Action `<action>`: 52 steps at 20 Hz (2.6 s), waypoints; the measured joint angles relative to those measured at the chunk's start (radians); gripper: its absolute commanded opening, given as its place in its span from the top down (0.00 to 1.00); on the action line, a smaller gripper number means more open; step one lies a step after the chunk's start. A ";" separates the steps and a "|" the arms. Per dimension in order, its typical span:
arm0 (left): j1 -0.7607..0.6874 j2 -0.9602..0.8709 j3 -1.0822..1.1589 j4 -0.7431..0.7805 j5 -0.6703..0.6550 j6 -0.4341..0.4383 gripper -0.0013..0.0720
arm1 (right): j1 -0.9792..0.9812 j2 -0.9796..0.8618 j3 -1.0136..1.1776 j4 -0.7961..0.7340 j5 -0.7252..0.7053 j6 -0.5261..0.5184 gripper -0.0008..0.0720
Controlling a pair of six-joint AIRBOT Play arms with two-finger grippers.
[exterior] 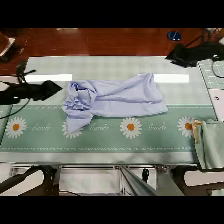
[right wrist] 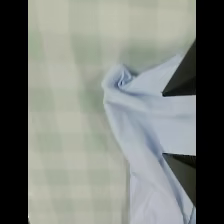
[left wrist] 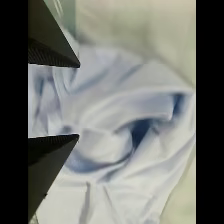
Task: Fold the shirts.
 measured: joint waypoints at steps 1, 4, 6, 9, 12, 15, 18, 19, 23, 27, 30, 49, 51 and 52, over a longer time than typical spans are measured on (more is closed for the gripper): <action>0.056 0.001 0.016 0.046 -0.046 -0.016 0.29 | -0.050 0.012 0.013 -0.026 0.045 -0.008 0.42; 0.204 0.014 -0.033 0.095 -0.173 -0.033 0.29 | -0.186 0.077 -0.047 -0.121 0.137 -0.016 0.42; 0.244 0.019 -0.137 0.058 -0.224 -0.004 0.29 | -0.256 0.140 -0.174 -0.153 0.141 -0.014 0.42; 0.243 0.021 -0.296 -0.043 -0.241 0.102 0.29 | -0.309 0.229 -0.412 -0.168 0.107 -0.024 0.42; 0.191 0.019 -0.378 -0.117 -0.190 0.175 0.29 | -0.327 0.275 -0.586 -0.145 0.075 -0.059 0.42; 0.095 0.006 -0.410 -0.158 -0.118 0.209 0.29 | -0.335 0.294 -0.688 -0.115 0.059 -0.085 0.42; -0.018 -0.018 -0.419 -0.193 -0.049 0.220 0.42 | -0.338 0.301 -0.743 -0.101 0.053 -0.098 0.42; -0.055 -0.031 -0.417 -0.193 -0.024 0.224 0.81 | -0.338 0.303 -0.757 -0.097 0.050 -0.099 0.42; -0.134 -0.073 -0.386 -0.192 0.013 0.231 0.95 | -0.333 0.290 -0.795 -0.085 0.045 -0.104 0.42; -0.156 -0.086 -0.350 -0.182 0.012 0.234 0.95 | -0.270 0.236 -0.806 -0.043 0.027 -0.108 0.42; -0.161 -0.089 -0.338 -0.181 0.001 0.235 0.95 | -0.198 0.180 -0.799 0.019 -0.019 -0.109 0.42; 0.020 0.267 0.153 -0.495 -0.100 0.237 0.95 | 0.026 0.224 0.156 0.141 0.068 -0.079 0.96; 0.070 0.342 0.311 -0.517 -0.079 0.233 0.95 | 0.026 0.300 0.297 0.100 0.077 -0.066 0.96; 0.097 0.374 0.388 -0.517 -0.070 0.224 0.95 | 0.026 0.345 0.339 0.081 0.079 -0.063 0.96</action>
